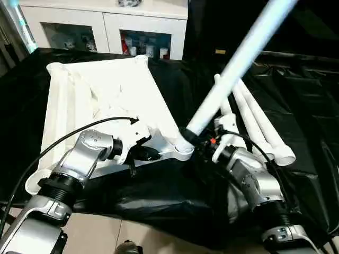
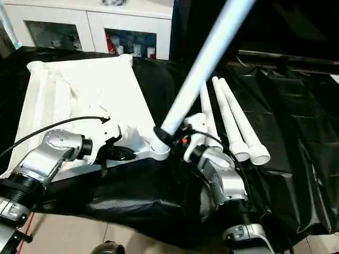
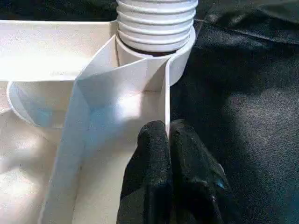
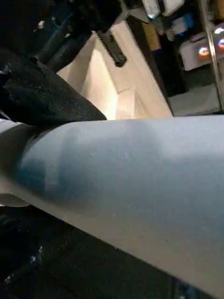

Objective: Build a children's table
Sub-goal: Insert table leg to table base

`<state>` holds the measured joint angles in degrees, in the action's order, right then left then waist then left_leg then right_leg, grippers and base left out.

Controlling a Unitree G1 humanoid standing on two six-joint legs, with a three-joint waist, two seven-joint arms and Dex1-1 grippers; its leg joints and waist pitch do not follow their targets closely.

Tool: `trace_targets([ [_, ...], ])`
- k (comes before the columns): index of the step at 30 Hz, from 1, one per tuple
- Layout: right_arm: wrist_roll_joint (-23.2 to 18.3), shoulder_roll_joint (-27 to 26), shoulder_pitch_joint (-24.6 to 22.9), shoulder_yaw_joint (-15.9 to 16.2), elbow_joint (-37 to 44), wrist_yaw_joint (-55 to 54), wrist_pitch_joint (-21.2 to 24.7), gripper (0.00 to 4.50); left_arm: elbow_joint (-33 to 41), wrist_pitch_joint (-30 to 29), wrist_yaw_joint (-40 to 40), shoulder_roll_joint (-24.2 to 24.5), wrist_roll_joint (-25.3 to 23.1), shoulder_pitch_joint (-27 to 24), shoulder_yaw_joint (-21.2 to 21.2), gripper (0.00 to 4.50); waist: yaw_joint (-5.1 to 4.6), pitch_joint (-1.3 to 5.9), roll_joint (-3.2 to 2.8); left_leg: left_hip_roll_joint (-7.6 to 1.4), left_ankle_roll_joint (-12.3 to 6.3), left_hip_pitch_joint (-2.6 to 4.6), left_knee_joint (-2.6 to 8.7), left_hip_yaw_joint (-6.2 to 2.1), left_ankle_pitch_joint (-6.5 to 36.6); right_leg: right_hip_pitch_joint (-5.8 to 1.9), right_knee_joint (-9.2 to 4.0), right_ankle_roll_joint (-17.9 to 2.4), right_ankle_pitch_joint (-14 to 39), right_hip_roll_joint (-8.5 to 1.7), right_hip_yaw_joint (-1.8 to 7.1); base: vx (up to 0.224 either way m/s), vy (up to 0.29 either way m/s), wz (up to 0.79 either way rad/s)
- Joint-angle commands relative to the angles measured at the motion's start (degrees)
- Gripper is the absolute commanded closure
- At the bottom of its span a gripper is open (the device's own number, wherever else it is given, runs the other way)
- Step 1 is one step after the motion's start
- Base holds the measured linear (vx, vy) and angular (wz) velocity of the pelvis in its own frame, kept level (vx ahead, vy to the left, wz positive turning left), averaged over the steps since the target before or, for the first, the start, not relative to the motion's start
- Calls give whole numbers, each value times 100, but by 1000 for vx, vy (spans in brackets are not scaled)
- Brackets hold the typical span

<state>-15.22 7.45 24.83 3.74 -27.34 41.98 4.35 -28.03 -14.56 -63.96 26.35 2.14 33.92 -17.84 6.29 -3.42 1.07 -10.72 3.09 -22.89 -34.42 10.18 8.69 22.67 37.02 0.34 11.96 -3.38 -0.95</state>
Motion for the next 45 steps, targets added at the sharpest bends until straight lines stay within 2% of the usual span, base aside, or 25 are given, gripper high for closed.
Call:
trace_targets([
  [1,446,175,-201,276,-284,42,158,261,-37,85,42,14,-99,172,16,450,-55,365,-118,-231,400,237,510,-113,2295,-86,-556,-1084,1603,-421,197,0,0,0],
  [2,520,204,-182,380,-292,84,187,261,-34,88,46,6,-107,162,2,450,-54,368,-99,-232,393,237,509,-112,2296,-89,-561,-1082,1618,-425,197,0,0,0],
  [5,618,248,-56,573,-410,237,308,261,-11,82,-4,5,-129,131,-57,450,-60,359,-109,-235,378,236,511,-118,2345,-79,-568,-1067,1706,-427,201,0,0,0],
  [9,655,272,106,676,-594,416,409,261,16,81,-40,9,-126,125,-76,450,-80,358,-99,-234,370,241,512,-123,2442,-69,-582,-1056,1852,-433,203,0,0,0],
  [10,670,284,181,703,-684,499,435,261,28,83,-65,9,-118,128,-81,450,-90,359,-74,-233,364,237,511,-124,2440,-74,-582,-1062,1870,-435,199,0,0,0],
  [11,679,294,252,721,-773,566,451,261,39,88,-94,10,-109,130,-88,450,-101,354,-91,-233,363,230,517,-132,2439,-74,-578,-1074,1894,-431,195,0,0,0],
  [16,774,350,520,809,-1157,800,308,261,99,142,-271,36,-127,123,-152,450,-132,355,-102,-236,380,232,515,-133,2497,-66,-582,-1105,1897,-434,197,0,0,0],
  [17,781,363,566,826,-1215,900,290,261,128,158,-320,48,-138,116,-170,450,-124,353,-127,-239,382,242,516,-134,2507,-58,-585,-1105,1886,-433,200,0,0,0],
  [20,798,443,687,919,-1316,1288,259,261,260,157,-449,87,-140,85,-226,450,-129,375,-120,-240,360,227,513,-130,2421,-87,-561,-1162,1621,-424,196,0,0,0],
  [21,809,482,732,964,-1352,1451,246,261,313,161,-498,110,-150,74,-255,450,-120,389,-123,-243,311,221,505,-116,2245,-102,-533,-1237,1274,-418,197,0,0,0],
  [22,813,520,779,1005,-1389,1614,235,261,366,155,-539,136,-154,62,-275,450,-118,391,-121,-242,290,211,505,-114,2173,-116,-523,-1260,1153,-413,195,0,0,0],
  [23,831,572,850,1061,-1458,1839,189,261,455,163,-599,183,-155,39,-296,450,-116,409,-69,-242,230,202,495,-104,2027,-142,-500,-1321,932,-408,184,0,0,0],
  [24,843,598,888,1087,-1498,1951,160,261,506,168,-629,210,-152,25,-302,450,-100,408,-93,-241,165,202,480,-89,1892,-141,-490,-1366,770,-407,183,0,0,0],
  [25,842,634,934,1116,-1535,2118,113,261,608,121,-659,250,-130,4,-294,450,-100,405,-70,-237,132,196,476,-79,1833,-147,-490,-1381,718,-406,180,0,0,0],
  [27,847,663,986,1134,-1596,2245,74,261,729,50,-680,288,-104,-18,-279,450,-71,406,-66,-248,76,189,471,-78,1699,-167,-469,-1419,618,-417,176,0,0,0],
  [31,862,716,1088,1165,-1767,2537,-42,261,1026,-70,-773,382,-23,-100,-230,450,-76,393,-52,-260,111,198,487,-87,1855,-160,-486,-1415,945,-431,168,0,0,0],
  [32,867,724,1101,1171,-1794,2591,-62,261,1067,-79,-790,397,-11,-115,-226,450,-78,382,-65,-260,127,208,492,-85,1937,-140,-503,-1390,1071,-423,172,0,0,0],
  [33,886,738,1118,1184,-1825,2645,-110,261,1110,-102,-799,415,0,-135,-219,450,-83,374,-53,-256,142,213,501,-84,2005,-130,-513,-1365,1184,-414,174,0,0,0],
  [36,914,722,1176,1167,-1935,2653,-196,261,1199,-179,-730,454,-1,-183,-195,450,-82,379,-40,-260,170,215,505,-91,2048,-130,-519,-1338,1284,-429,180,0,0,0],
  [38,926,672,1212,1095,-2015,2512,-264,261,1256,-270,-634,451,13,-207,-144,450,-86,381,-55,-257,167,215,504,-89,1987,-121,-511,-1355,1202,-422,179,0,0,0],
  [40,941,573,1279,945,-2168,2043,-256,261,1328,-422,-488,400,73,-197,-35,450,-98,376,-52,-256,179,207,507,-87,1986,-121,-506,-1358,1198,-423,184,0,0,0],
  [42,946,385,1325,692,-2392,1212,-301,261,1539,-831,-162,319,113,-184,148,450,-150,359,-70,-242,289,210,524,-102,2163,-100,-512,-1353,1475,-424,176,0,0,0],
  [44,969,277,1290,601,-2449,807,-355,262,1662,-1106,68,268,66,-178,223,450,-178,361,-82,-243,356,180,548,-139,2240,-133,-525,-1241,1716,-442,168,0,0,0],
  [45,988,241,1271,586,-2456,672,-364,262,1697,-1204,151,246,44,-177,244,450,-196,366,-85,-235,375,173,549,-142,2250,-125,-528,-1196,1712,-429,163,0,0,0],
])
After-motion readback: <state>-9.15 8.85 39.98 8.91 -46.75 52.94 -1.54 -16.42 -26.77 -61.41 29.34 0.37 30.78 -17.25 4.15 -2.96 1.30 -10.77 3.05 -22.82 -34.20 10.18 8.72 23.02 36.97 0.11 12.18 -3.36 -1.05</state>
